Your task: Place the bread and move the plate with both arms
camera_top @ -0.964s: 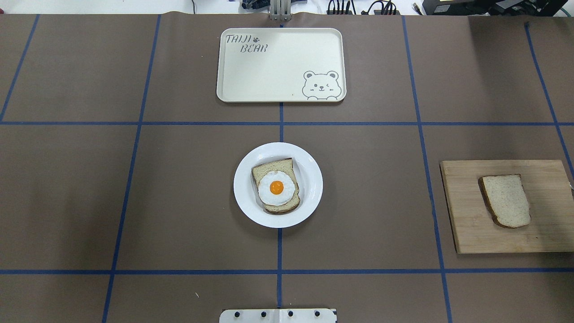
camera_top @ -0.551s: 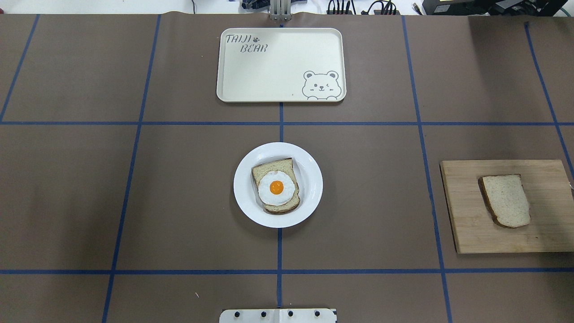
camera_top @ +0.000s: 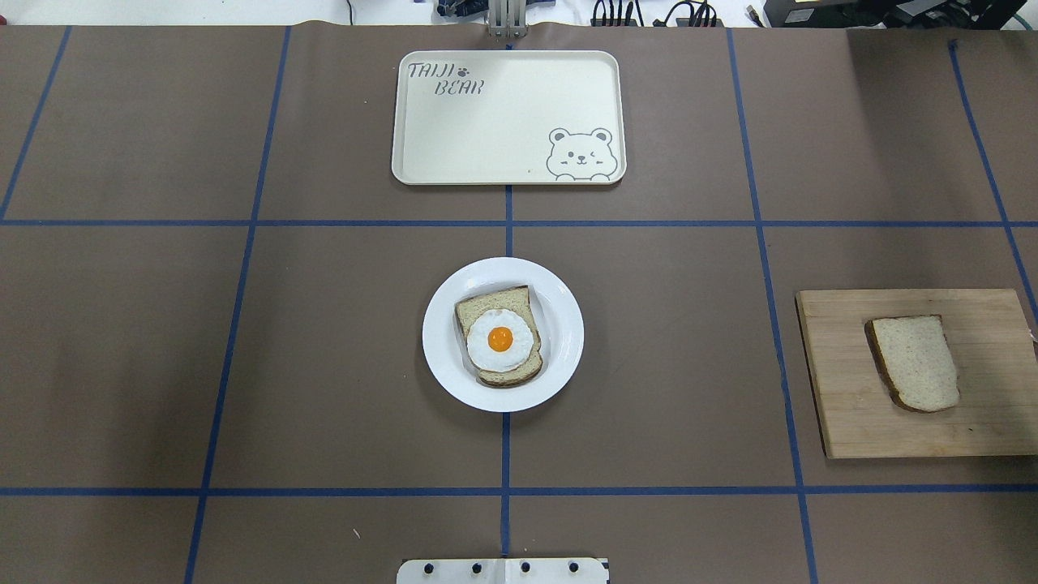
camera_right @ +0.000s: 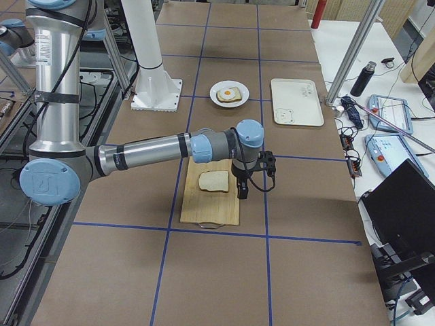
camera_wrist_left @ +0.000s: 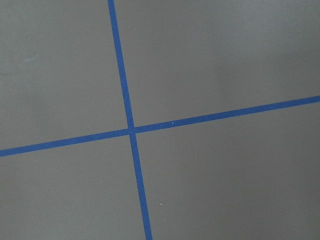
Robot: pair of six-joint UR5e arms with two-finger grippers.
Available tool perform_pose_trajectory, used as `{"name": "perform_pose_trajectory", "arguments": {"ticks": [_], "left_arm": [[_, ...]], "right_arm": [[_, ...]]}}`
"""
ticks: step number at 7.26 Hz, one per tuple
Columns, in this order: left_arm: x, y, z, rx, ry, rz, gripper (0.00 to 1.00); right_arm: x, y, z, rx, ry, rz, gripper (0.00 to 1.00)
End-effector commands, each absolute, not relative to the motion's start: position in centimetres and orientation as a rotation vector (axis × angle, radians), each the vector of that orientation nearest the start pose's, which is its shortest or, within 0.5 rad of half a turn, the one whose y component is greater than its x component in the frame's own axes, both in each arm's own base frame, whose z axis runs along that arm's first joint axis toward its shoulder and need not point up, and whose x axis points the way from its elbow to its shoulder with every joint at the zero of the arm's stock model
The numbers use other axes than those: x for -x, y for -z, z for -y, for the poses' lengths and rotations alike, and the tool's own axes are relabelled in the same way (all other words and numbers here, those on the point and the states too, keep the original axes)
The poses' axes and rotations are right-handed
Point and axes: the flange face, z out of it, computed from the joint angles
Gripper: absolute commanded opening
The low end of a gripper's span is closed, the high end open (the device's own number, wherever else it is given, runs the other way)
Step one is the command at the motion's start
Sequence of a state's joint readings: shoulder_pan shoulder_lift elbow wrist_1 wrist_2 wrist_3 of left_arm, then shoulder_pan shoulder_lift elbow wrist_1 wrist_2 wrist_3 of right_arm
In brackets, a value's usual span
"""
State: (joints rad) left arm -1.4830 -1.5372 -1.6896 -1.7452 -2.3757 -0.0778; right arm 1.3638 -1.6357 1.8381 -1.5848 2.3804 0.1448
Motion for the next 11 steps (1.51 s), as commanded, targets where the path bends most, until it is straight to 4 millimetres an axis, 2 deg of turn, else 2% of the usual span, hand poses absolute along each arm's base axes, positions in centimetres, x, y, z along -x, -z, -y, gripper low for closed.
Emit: {"name": "perform_pose_trajectory", "arguments": {"ticks": [1, 2, 3, 5, 6, 7, 8, 9, 10, 11], "left_arm": [[1.6, -60.1, 49.4, -0.165, -0.112, -0.820, 0.98], [1.5, -60.7, 49.3, -0.154, -0.110, -0.819, 0.98], [1.5, -60.4, 49.3, -0.162, -0.114, -0.821, 0.98], [0.9, -59.9, 49.3, -0.159, -0.126, -0.863, 0.98], [0.9, -59.7, 49.3, -0.162, -0.130, -0.869, 0.98], [0.9, -58.8, 49.5, -0.178, -0.135, -0.862, 0.98], [1.1, -58.5, 49.8, -0.185, -0.134, -0.861, 0.98], [1.1, -57.6, 49.8, -0.200, -0.140, -0.860, 0.98], [1.1, -56.3, 49.7, -0.219, -0.148, -0.861, 0.98], [1.1, -56.2, 49.7, -0.222, -0.149, -0.861, 0.98]], "right_arm": [[5.4, -56.1, 46.7, -0.041, 0.183, 0.860, 1.00], [7.5, -56.9, 45.9, -0.007, 0.219, 0.858, 1.00], [8.8, -57.8, 45.5, 0.023, 0.238, 0.852, 1.00], [9.8, -59.1, 44.8, 0.031, 0.238, 0.881, 0.99], [11.4, -60.3, 44.5, 0.028, 0.234, 0.912, 0.98], [12.8, -63.7, 43.0, 0.016, 0.266, 0.915, 0.95], [13.3, -65.7, 42.5, -0.022, 0.267, 0.943, 0.94], [14.6, -64.6, 42.0, -0.014, 0.169, 0.980, 0.91], [15.7, -64.5, 41.2, -0.021, 0.143, 1.010, 0.89], [16.2, -64.1, 41.0, -0.013, 0.116, 1.026, 0.88]]}}
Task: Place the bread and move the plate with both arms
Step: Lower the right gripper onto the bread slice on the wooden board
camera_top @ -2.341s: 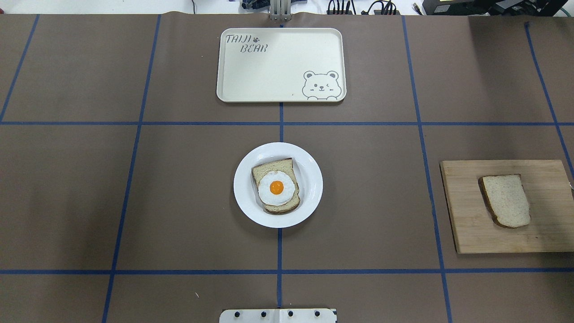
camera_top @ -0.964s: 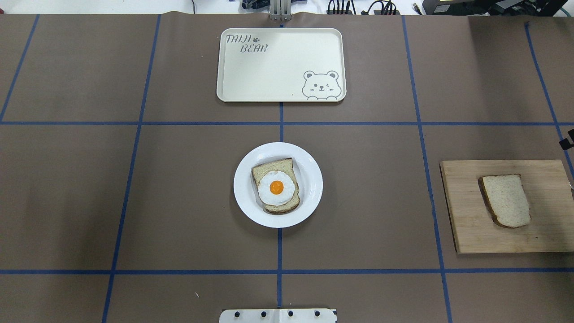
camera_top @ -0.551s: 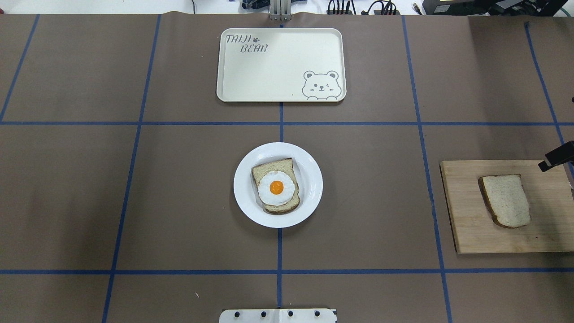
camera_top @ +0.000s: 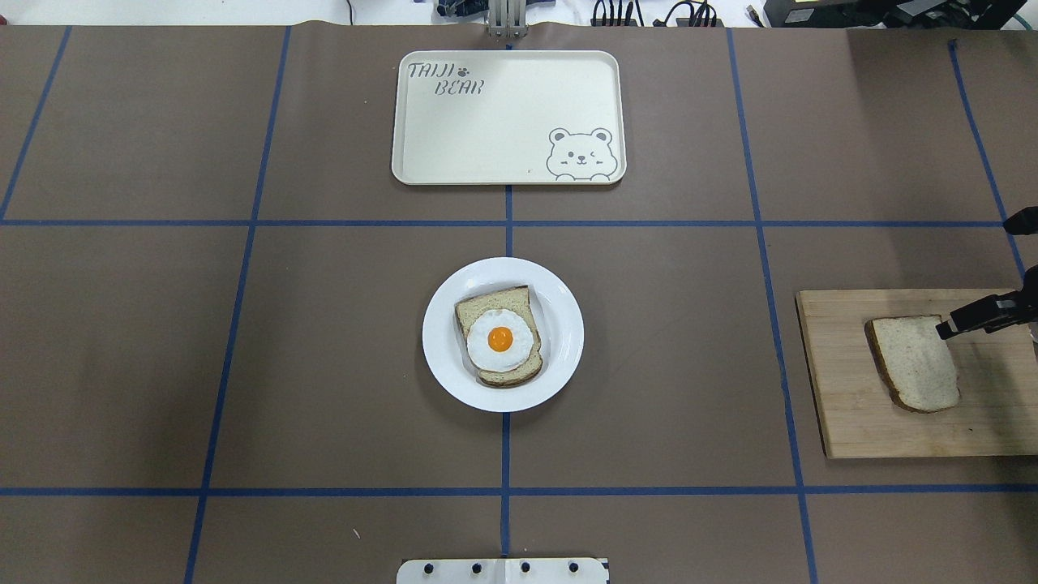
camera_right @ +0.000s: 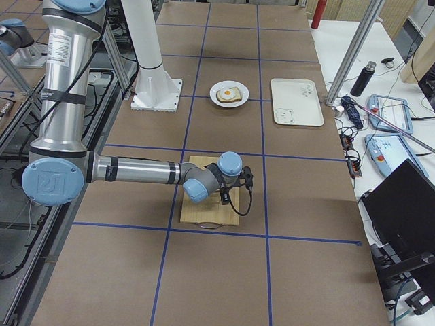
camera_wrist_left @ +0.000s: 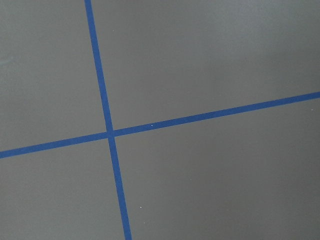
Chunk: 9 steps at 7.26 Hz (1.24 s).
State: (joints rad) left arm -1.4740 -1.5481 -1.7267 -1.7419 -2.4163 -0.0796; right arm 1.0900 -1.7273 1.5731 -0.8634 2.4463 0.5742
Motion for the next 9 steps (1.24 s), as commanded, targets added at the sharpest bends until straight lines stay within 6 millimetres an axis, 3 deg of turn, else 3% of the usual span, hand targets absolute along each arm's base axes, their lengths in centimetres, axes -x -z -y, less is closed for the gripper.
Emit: {"name": "perform_pose_trajectory", "arguments": {"ticks": [1, 2, 3, 4, 8, 9], "left_arm": [[1.1, -56.0, 49.7, -0.225, -0.151, -0.861, 0.98], [1.2, -55.8, 49.7, -0.230, -0.151, -0.860, 0.98], [1.3, -55.7, 49.7, -0.232, -0.150, -0.860, 0.98], [1.3, -55.6, 49.5, -0.234, -0.151, -0.860, 0.98], [1.6, -55.3, 48.6, -0.240, -0.147, -0.862, 0.98], [1.6, -55.4, 48.6, -0.238, -0.147, -0.863, 0.98]], "right_arm": [[16.1, -65.1, 40.0, -0.010, 0.118, 1.020, 0.87], [16.0, -65.1, 39.9, -0.021, 0.123, 1.027, 0.82], [16.1, -65.1, 39.9, -0.020, 0.121, 1.026, 0.57], [16.3, -65.0, 40.0, -0.021, 0.123, 1.026, 0.46], [17.1, -64.7, 39.8, -0.017, 0.143, 1.029, 0.48], [17.1, -64.6, 39.8, -0.018, 0.144, 1.030, 0.28]]}}
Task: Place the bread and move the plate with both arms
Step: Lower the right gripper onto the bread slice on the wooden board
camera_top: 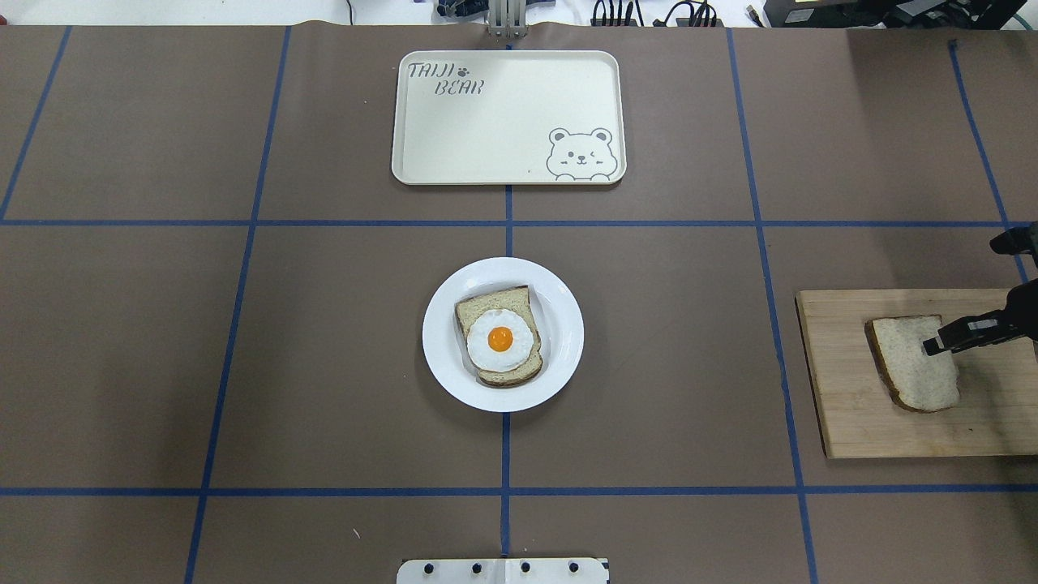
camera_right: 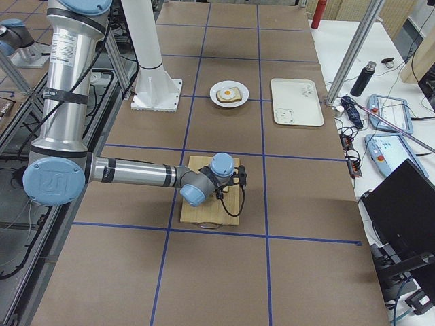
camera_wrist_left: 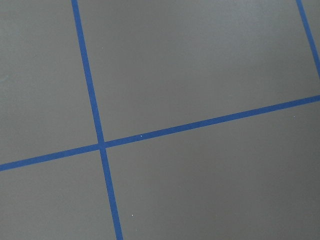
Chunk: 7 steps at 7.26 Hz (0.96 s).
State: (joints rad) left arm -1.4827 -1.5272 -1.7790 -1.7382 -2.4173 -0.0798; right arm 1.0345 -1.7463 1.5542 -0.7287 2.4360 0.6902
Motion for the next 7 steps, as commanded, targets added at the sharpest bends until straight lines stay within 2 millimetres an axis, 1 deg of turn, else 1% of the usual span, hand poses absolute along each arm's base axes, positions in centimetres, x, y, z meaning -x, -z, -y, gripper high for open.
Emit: {"name": "perform_pose_trajectory", "arguments": {"ticks": [1, 4, 5, 6, 7], "left_arm": [[1.6, -55.4, 48.6, -0.237, -0.146, -0.863, 0.98], [1.5, -55.5, 48.6, -0.231, -0.147, -0.872, 0.98], [1.5, -55.4, 48.6, -0.232, -0.148, -0.871, 0.98], [1.4, -55.1, 48.7, -0.236, -0.149, -0.873, 0.98], [1.2, -54.2, 49.1, -0.213, -0.093, -0.914, 0.98]], "right_arm": [[17.1, -64.4, 39.9, -0.022, 0.146, 1.032, 0.00], [16.8, -64.7, 39.7, -0.041, 0.148, 1.026, 0.00], [16.8, -64.1, 39.7, -0.051, 0.154, 1.038, 0.00], [16.7, -62.6, 39.9, -0.067, 0.164, 1.057, 0.00], [16.2, -61.7, 40.1, -0.065, 0.166, 1.088, 0.00]]}}
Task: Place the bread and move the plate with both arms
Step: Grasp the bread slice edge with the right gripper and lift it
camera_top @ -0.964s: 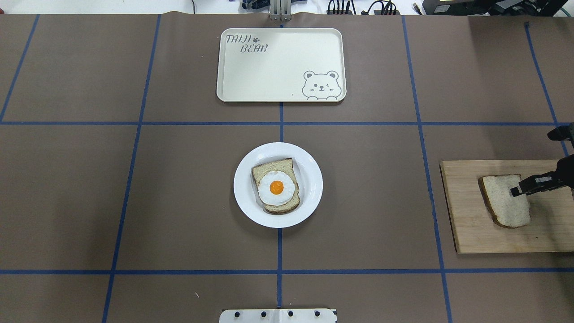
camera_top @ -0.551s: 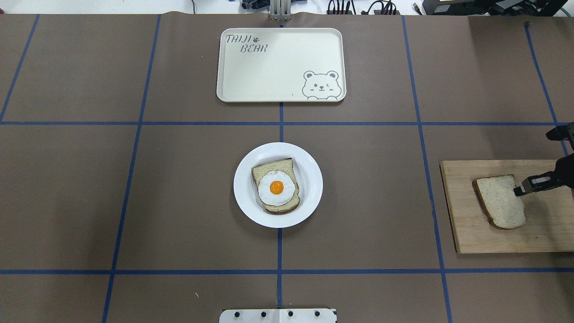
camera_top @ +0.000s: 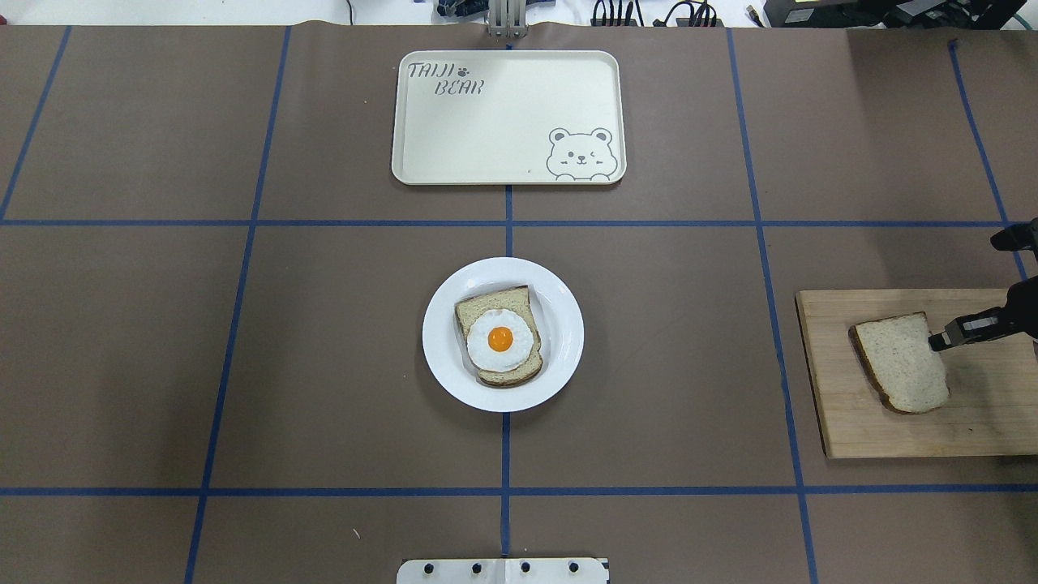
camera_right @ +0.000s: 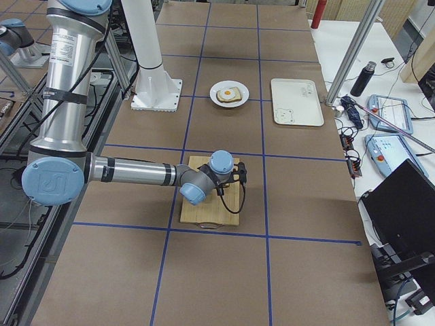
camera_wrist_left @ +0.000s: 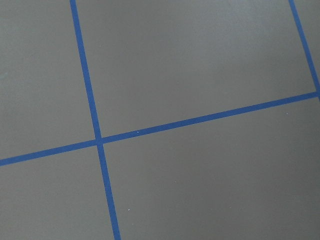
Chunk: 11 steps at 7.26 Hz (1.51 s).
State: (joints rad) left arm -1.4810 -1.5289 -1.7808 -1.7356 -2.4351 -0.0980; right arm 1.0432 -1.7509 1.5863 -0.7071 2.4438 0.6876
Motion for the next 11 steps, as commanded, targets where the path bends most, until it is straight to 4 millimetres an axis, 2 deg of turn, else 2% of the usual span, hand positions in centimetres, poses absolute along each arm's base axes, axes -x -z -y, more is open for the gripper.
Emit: {"name": "perform_pose_trajectory", "arguments": {"ticks": [1, 3, 4, 5, 6, 7, 8, 10, 11], "left_arm": [[1.0, -52.8, 49.1, -0.209, -0.050, -0.931, 0.98], [1.0, -51.7, 49.1, -0.219, -0.040, -0.937, 0.98], [1.0, -51.6, 49.0, -0.219, -0.040, -0.937, 0.98], [1.0, -51.6, 49.0, -0.218, -0.039, -0.937, 0.98], [1.0, -51.7, 49.1, -0.218, -0.039, -0.935, 0.98], [1.0, -51.7, 49.1, -0.218, -0.039, -0.935, 0.98], [1.0, -51.6, 49.0, -0.219, -0.040, -0.935, 0.98], [1.0, -51.8, 49.0, -0.216, -0.038, -0.935, 0.98], [1.0, -51.7, 49.0, -0.218, -0.039, -0.935, 0.98]], "right_arm": [[15.1, -60.8, 40.6, -0.061, 0.162, 1.132, 0.00], [14.9, -57.4, 40.8, -0.069, 0.196, 1.197, 0.00], [15.1, -54.8, 42.5, -0.055, 0.174, 1.246, 0.00], [16.4, -50.6, 45.0, -0.022, 0.112, 1.293, 0.00], [17.7, -45.3, 47.6, -0.015, 0.078, 1.340, 0.00], [19.4, -42.2, 48.7, 0.010, 0.059, 1.364, 0.00], [21.9, -39.0, 49.5, 0.023, 0.080, 1.388, 0.00], [30.0, -32.8, 49.3, 0.075, 0.101, 1.415, 0.00], [33.7, -29.4, 48.5, 0.094, 0.081, 1.432, 0.00]]}}
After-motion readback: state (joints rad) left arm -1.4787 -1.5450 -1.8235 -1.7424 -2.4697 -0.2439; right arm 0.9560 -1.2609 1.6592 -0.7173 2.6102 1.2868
